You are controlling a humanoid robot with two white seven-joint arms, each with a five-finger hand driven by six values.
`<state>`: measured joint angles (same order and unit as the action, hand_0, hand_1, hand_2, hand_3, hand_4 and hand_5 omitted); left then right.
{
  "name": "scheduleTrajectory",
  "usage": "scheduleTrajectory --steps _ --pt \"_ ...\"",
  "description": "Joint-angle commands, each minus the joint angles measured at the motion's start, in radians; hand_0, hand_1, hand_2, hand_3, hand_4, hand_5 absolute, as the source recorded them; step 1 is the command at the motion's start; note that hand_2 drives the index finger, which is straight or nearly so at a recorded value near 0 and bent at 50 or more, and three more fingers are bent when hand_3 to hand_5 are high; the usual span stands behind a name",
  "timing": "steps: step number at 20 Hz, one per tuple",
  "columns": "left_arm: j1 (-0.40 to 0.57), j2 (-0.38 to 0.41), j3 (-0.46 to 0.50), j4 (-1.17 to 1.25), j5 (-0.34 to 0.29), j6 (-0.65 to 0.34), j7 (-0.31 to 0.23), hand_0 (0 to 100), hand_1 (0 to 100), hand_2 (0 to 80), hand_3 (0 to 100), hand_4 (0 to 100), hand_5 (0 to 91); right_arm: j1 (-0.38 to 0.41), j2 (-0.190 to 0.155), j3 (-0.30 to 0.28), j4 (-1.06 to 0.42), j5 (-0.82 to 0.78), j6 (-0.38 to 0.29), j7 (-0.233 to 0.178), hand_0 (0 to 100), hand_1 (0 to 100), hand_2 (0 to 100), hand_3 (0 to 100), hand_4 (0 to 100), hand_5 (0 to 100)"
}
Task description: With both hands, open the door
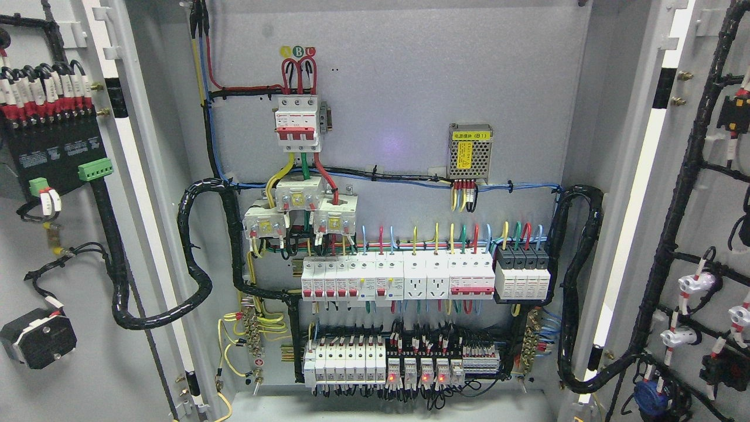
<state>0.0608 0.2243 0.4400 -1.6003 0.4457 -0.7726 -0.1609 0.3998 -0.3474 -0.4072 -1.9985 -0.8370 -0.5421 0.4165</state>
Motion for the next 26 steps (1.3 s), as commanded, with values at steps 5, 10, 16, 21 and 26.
scheduleTrajectory --steps 5,10,16,21,26 --pt "-0.171 0.216 0.029 0.399 0.001 -0.633 -0.005 12 56 0.0 0 0 0.0 0.014 0.031 -0.065 0.012 -0.008 0.001 -0.001 6 14 0 0 0 0" --pt "-0.237 0.248 0.029 0.473 -0.005 -0.574 -0.006 12 56 0.0 0 0 0.0 0.014 0.042 -0.076 0.03 -0.008 0.002 -0.002 6 14 0 0 0 0" --pt "-0.288 0.251 0.023 0.585 -0.022 -0.508 -0.012 12 56 0.0 0 0 0.0 0.013 0.044 -0.102 0.047 -0.01 0.01 -0.035 6 14 0 0 0 0" --pt "-0.345 0.279 -0.01 0.698 -0.022 -0.499 -0.012 12 56 0.0 0 0 0.0 0.016 0.044 -0.102 0.049 -0.01 0.01 -0.035 6 14 0 0 0 0" --pt "-0.349 0.285 -0.03 0.738 -0.027 -0.499 -0.014 12 56 0.0 0 0 0.0 0.04 0.035 -0.084 0.037 -0.01 0.007 -0.033 6 14 0 0 0 0"
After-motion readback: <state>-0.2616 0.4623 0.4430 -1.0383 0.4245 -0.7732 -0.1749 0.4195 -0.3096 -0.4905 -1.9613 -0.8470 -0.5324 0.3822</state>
